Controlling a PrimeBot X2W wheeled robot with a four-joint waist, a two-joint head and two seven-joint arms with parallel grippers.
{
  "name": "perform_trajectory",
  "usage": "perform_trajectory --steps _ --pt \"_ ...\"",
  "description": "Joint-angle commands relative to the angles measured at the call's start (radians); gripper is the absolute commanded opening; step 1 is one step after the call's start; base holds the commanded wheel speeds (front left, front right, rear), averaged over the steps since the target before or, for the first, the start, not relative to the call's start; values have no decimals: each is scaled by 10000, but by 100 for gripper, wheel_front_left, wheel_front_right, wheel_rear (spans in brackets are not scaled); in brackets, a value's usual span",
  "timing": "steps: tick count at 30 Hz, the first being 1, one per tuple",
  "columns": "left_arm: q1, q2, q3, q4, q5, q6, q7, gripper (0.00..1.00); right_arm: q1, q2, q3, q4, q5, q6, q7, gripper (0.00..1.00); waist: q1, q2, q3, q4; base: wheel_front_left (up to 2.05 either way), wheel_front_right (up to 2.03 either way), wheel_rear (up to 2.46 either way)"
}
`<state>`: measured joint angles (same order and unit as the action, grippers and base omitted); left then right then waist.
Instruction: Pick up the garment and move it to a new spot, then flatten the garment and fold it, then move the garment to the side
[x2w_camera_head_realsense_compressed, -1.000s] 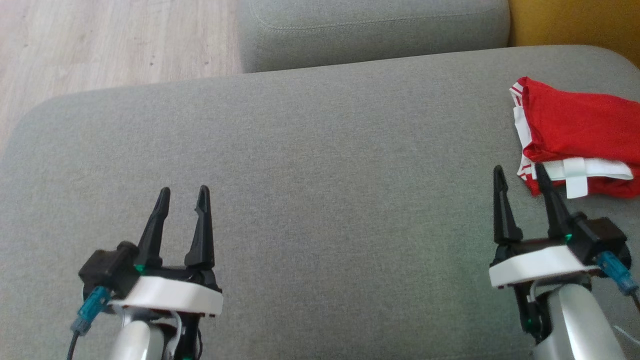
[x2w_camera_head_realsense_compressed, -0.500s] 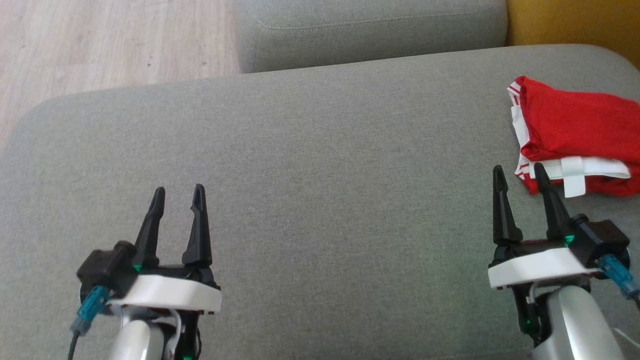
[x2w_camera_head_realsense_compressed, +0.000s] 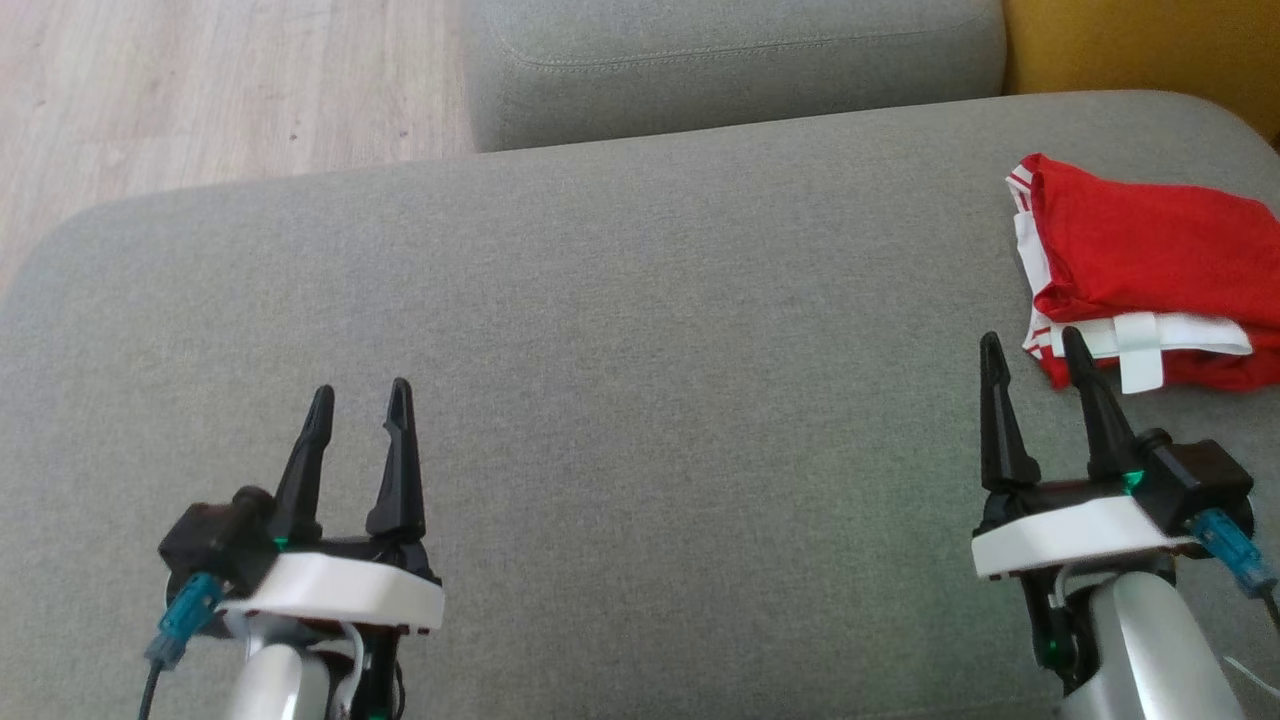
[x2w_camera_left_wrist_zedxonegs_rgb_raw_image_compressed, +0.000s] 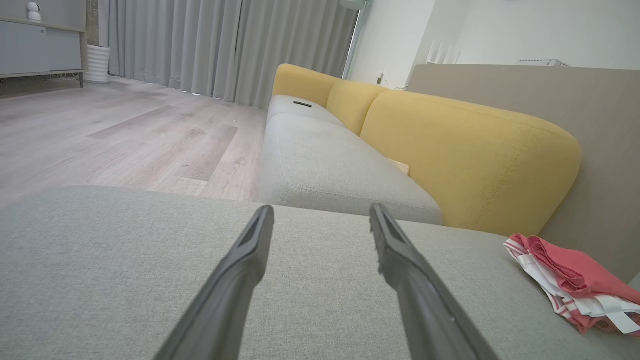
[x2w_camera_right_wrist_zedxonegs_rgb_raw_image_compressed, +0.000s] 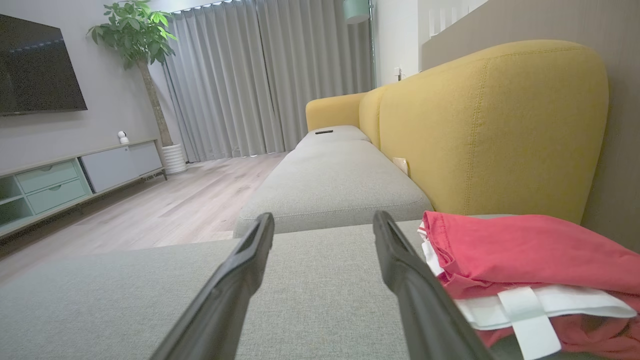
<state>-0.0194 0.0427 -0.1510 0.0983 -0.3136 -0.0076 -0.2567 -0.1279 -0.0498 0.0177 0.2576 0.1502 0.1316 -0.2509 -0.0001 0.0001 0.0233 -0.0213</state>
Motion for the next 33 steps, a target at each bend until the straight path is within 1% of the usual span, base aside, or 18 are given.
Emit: perform_trajectory --steps 1,9,16,23,24,28,33 --pt "-348 75 307 -294 -51 3 -51 100 -283 -5 259 -292 102 -9 -108 100 1 -1 -11 -5 0 0 0" --pt "-328 75 477 -125 20 170 -51 100 -278 -5 308 -245 175 -9 -108 100 1 -1 -31 -23 0 0 0" --pt "-378 75 575 -89 202 103 -51 100 -320 -5 303 -215 247 -9 -108 100 1 -1 58 -36 0 0 0" --pt "-368 75 704 -227 137 66 -51 100 -366 -5 341 -177 343 -9 -108 100 1 -1 104 -75 0 0 0" --pt "-2 -2 353 157 115 77 2 0 -20 2 82 134 263 0 2 0 1 -1 107 -76 0 0 0" --pt "141 -29 320 620 104 75 16 0 136 21 85 562 270 0 36 0 1 -1 108 -76 0 0 0" --pt "105 -18 398 650 -429 23 150 0 131 20 27 543 844 0 182 0 1 -1 95 -65 0 0 0"
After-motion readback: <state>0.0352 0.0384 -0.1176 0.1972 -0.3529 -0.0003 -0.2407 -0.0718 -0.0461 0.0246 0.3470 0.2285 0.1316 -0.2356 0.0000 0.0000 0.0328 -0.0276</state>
